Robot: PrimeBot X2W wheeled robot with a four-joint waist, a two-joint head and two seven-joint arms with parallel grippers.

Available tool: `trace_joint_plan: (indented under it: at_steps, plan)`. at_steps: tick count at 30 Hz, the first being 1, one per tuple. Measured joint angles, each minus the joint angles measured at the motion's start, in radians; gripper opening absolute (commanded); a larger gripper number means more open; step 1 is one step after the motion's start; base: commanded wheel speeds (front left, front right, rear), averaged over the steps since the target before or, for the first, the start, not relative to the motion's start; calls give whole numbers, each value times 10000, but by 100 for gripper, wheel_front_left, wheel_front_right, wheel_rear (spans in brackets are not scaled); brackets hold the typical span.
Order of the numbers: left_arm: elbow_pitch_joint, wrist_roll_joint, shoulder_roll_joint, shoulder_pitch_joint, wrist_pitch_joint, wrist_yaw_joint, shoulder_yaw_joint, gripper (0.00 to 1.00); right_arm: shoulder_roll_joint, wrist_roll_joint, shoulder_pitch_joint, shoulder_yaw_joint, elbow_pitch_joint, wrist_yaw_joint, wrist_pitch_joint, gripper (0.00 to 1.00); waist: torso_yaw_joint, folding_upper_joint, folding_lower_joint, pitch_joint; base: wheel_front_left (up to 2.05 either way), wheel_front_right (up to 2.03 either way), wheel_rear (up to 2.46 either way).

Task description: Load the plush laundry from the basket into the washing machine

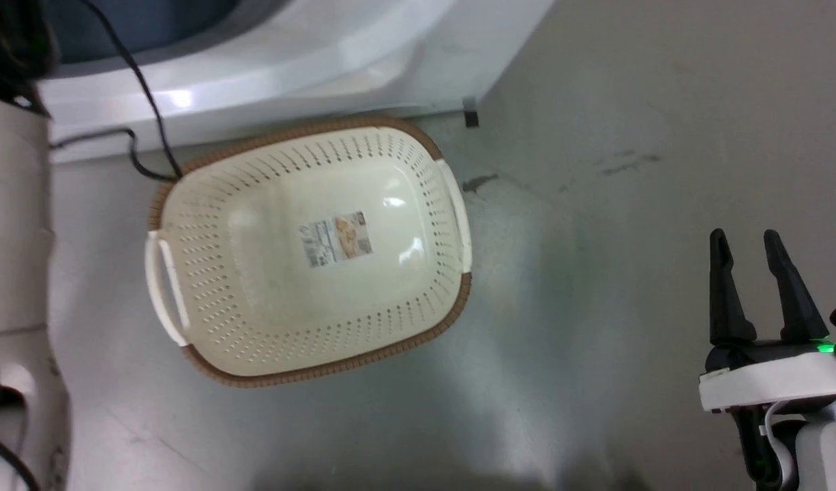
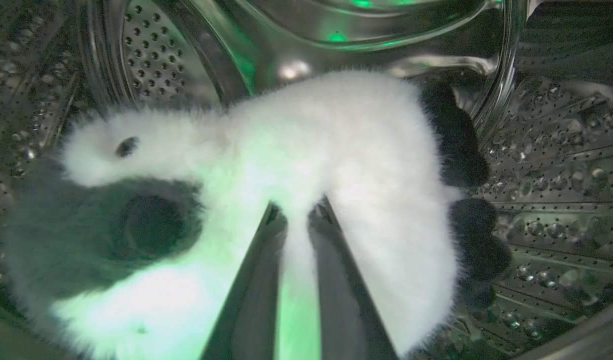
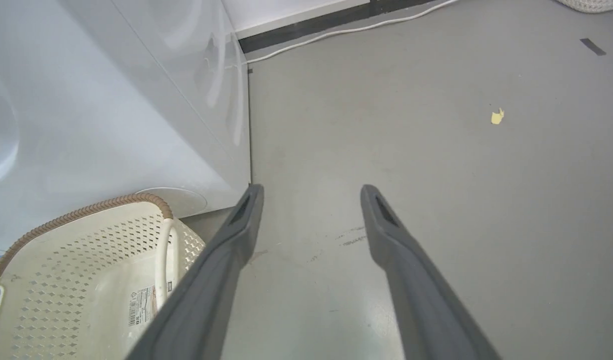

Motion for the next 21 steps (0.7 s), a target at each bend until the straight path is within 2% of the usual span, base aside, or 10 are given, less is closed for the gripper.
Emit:
trace_joint_plan:
  at_steps: [10, 17, 18, 19, 21]
  plan:
    - [-35, 282, 700, -1291, 550, 98, -46, 0, 0, 127, 4, -29, -153, 0, -151, 100, -435, 0, -1, 1116, 0, 0, 0]
    - [0, 332, 909, -1968, 715, 211, 12, 0, 0, 125, 11, -107, -495, 0, -136, 100, -511, 0, -1, 1579, 0, 0, 0]
    - [48, 332, 909, -2011, 752, 217, 21, 40, 0, 125, 13, -121, -539, 0, -121, 100, -511, 0, -1, 1613, 0, 0, 0]
    - [88, 320, 903, -2039, 755, 219, 33, 100, 0, 125, 14, -130, -579, 0, -90, 100, -510, 0, -1, 1640, 0, 0, 0]
    - [155, 278, 905, -2129, 755, 219, 54, 100, 0, 125, 16, -144, -637, 0, -79, 100, -507, 0, -1, 1679, 0, 0, 0]
